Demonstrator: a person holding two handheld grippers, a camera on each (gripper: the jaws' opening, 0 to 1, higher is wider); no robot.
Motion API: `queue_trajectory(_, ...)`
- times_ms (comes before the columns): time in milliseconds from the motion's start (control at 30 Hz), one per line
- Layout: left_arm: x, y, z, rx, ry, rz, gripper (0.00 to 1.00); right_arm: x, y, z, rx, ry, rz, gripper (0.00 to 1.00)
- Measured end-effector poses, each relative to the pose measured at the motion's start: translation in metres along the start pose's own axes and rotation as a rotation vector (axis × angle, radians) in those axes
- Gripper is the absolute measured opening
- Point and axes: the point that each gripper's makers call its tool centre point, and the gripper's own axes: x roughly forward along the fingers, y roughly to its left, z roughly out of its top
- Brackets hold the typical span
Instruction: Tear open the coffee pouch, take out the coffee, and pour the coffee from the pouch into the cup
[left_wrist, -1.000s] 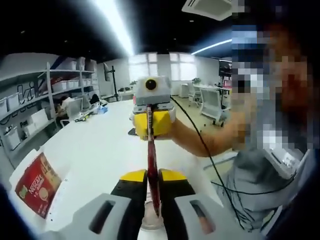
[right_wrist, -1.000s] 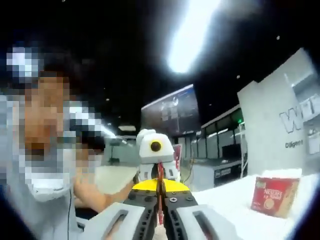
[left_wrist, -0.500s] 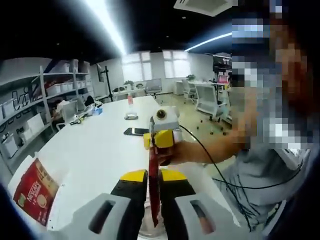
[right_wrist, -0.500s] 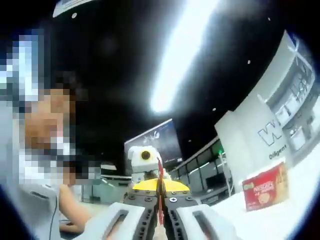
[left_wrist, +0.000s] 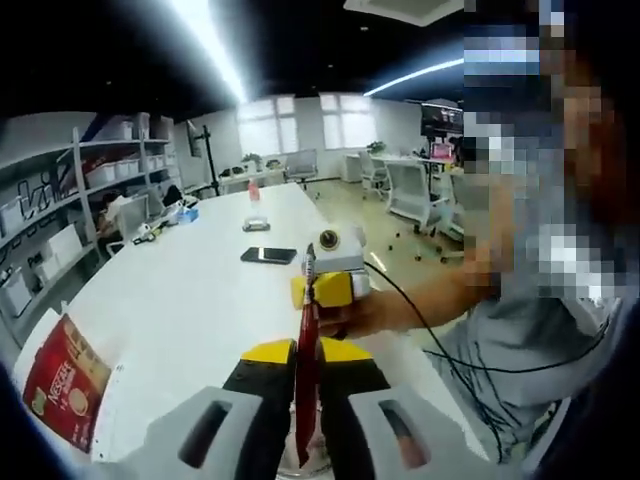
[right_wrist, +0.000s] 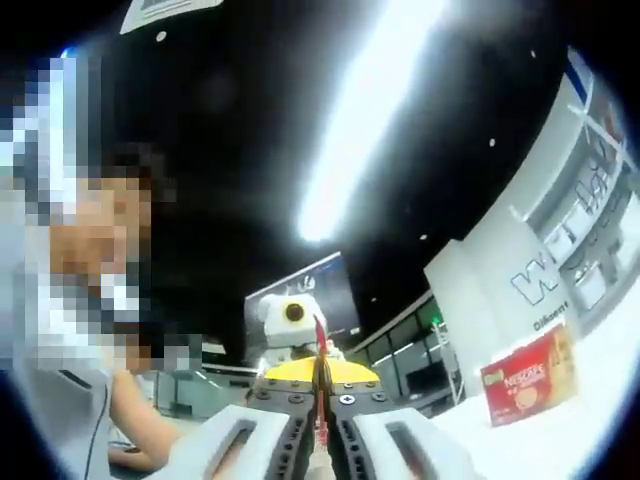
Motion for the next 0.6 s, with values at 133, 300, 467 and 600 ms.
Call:
queue_trajectory(133,0.001,-0.001,-0.001,0.037,0.01,0.001,0.05,-0.001,-0.001,-0.001,0.0,0.006,-0.004,0.07)
queue_trajectory(300,0.001,0.0,0.0,0.058,0.003,0.004,0.04,0.004,-0.002,-0.006,-0.007,0.048,0.009,0.13)
queue_trajectory(467,-0.003,-0.002,0.001,0.027,-0.014,-0.021,0.04,0.011,0.001,-0.012,-0.026,0.082,0.026,0.09)
queue_trajectory(600,-0.004,-0.002,-0.001,0.022,-0.018,-0.025,0.07,0.015,0.002,-0.015,-0.046,0.123,0.022,0.03)
